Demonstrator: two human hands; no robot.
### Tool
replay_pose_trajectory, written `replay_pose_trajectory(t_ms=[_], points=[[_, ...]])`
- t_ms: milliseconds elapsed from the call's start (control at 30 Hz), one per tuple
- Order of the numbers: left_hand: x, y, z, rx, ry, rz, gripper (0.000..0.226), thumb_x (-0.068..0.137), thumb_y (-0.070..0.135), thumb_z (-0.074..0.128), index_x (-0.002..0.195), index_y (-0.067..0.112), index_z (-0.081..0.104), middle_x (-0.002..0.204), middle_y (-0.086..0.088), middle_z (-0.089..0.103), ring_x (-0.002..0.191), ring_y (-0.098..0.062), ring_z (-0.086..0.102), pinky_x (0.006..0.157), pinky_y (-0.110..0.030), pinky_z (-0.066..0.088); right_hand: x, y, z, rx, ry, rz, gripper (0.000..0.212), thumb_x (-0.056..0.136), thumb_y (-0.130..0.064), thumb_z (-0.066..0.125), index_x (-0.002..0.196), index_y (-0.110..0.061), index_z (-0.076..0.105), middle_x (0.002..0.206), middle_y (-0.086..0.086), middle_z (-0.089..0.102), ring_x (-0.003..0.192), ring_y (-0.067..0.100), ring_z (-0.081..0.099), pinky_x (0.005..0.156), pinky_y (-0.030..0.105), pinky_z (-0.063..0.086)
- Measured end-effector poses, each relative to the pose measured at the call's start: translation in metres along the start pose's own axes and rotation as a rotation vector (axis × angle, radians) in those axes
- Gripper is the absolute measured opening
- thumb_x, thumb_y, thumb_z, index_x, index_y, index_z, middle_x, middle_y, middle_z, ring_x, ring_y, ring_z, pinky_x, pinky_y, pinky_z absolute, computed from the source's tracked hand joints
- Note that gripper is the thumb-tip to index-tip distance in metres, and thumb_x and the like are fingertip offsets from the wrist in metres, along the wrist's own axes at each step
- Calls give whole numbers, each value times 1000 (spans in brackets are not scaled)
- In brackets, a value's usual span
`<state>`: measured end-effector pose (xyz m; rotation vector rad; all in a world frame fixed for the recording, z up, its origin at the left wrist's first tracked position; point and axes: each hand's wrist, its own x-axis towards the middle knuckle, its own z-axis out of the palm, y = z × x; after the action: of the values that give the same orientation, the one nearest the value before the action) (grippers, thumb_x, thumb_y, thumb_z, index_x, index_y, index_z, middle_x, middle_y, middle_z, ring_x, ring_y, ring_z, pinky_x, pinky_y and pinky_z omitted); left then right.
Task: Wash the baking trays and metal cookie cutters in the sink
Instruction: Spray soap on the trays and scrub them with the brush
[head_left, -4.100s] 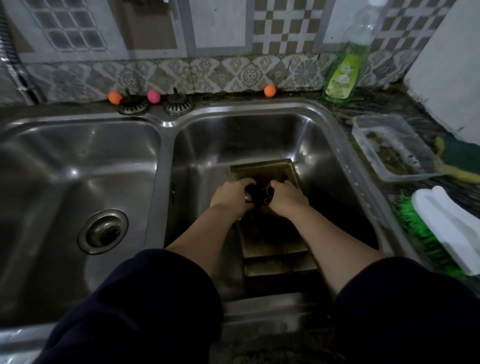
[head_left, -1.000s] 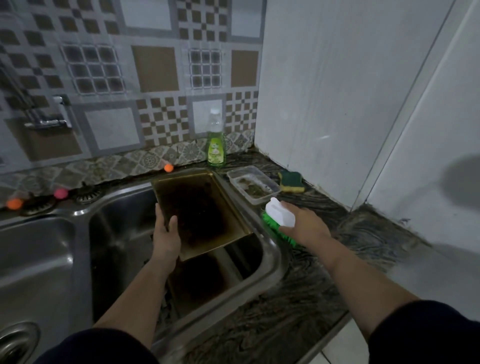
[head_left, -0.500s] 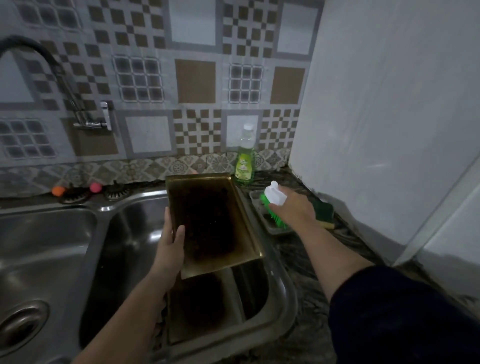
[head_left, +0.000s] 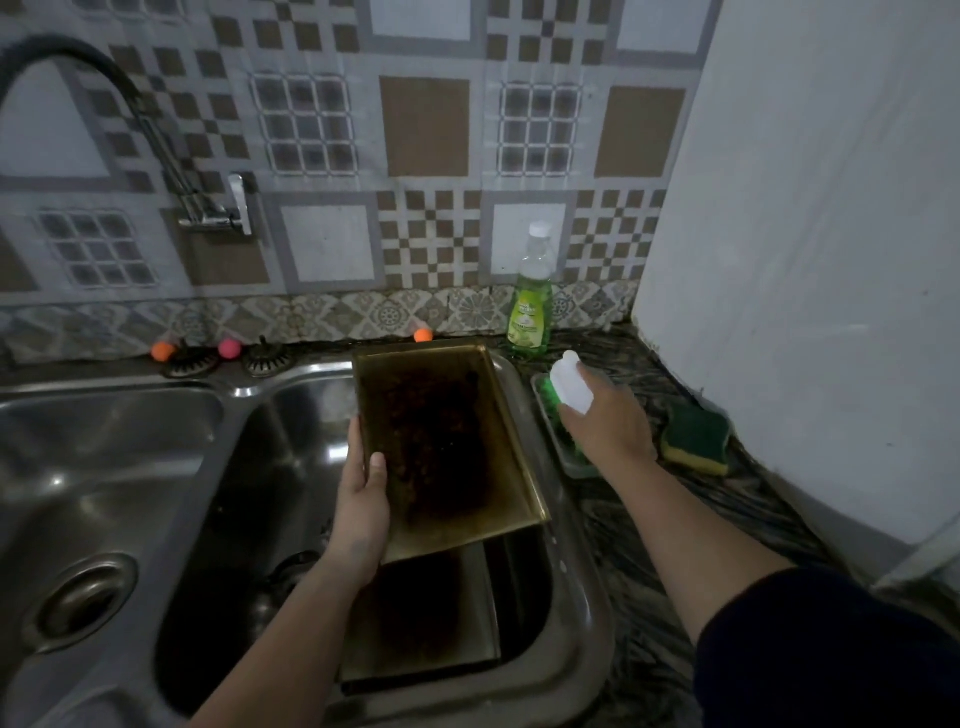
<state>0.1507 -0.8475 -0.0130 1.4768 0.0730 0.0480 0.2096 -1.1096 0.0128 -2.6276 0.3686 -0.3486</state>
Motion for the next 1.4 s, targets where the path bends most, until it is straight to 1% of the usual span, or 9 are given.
replay_pose_trajectory(t_ms=[167,300,533,733,967,1033,1133,1300,1400], points=[[5,5,2,15,12,70,53,105,22,27,144,54,16,155,12,25,142,-12,24,117,-47,23,-11,-50,-13,44,96,-198,64,90,-49,55,148,-39,28,115,12,52,101,32,55,70,34,44],[5,7,5,11,11,112,51,105,23,27,146,52,16,156,12,23,143,-12,22,117,-47,22,-21,-83,-2,112,114,-286,66,90,-48,57,148,-36,28,120,10,51,109,27,53,80,35,48],[6,19,3,-15,38,210,50,104,21,29,148,44,22,154,15,27,142,-6,24,118,-43,23,-21,-103,3,80,144,-242,65,92,-50,50,149,-35,22,122,11,50,109,27,52,82,34,48],[20,27,-24,-98,115,228,50,104,21,33,148,41,22,154,11,30,141,-9,28,117,-45,26,-87,-84,26,78,118,-371,69,91,-51,51,150,-34,21,124,7,52,111,24,52,79,28,45],[6,26,-27,-64,-76,221,49,104,21,32,141,53,27,150,22,30,141,-5,26,116,-47,26,-30,-125,15,115,174,-219,68,91,-52,50,150,-33,20,118,13,56,105,29,57,77,34,49],[7,29,-30,-79,-74,227,49,104,22,33,141,53,28,152,20,30,141,-5,27,116,-45,26,-16,-140,6,108,134,-212,68,92,-52,50,150,-34,19,120,13,57,106,31,57,79,36,50],[14,38,-42,-98,-78,231,48,103,21,33,140,51,30,145,21,37,137,-3,32,112,-36,31,-41,-152,12,30,156,-342,69,91,-54,48,150,-36,17,119,10,58,103,26,57,76,33,48],[25,37,-71,-66,19,291,50,103,16,34,145,41,24,133,37,36,120,26,34,105,-15,29,-129,-153,55,135,153,-517,70,89,-56,48,150,-39,18,103,0,58,93,16,57,71,22,43],[21,31,-76,-82,-46,307,48,103,17,36,141,45,29,137,34,39,125,18,37,100,-12,35,-105,-169,54,159,187,-501,69,90,-55,48,150,-38,17,106,1,59,96,16,57,75,24,48]])
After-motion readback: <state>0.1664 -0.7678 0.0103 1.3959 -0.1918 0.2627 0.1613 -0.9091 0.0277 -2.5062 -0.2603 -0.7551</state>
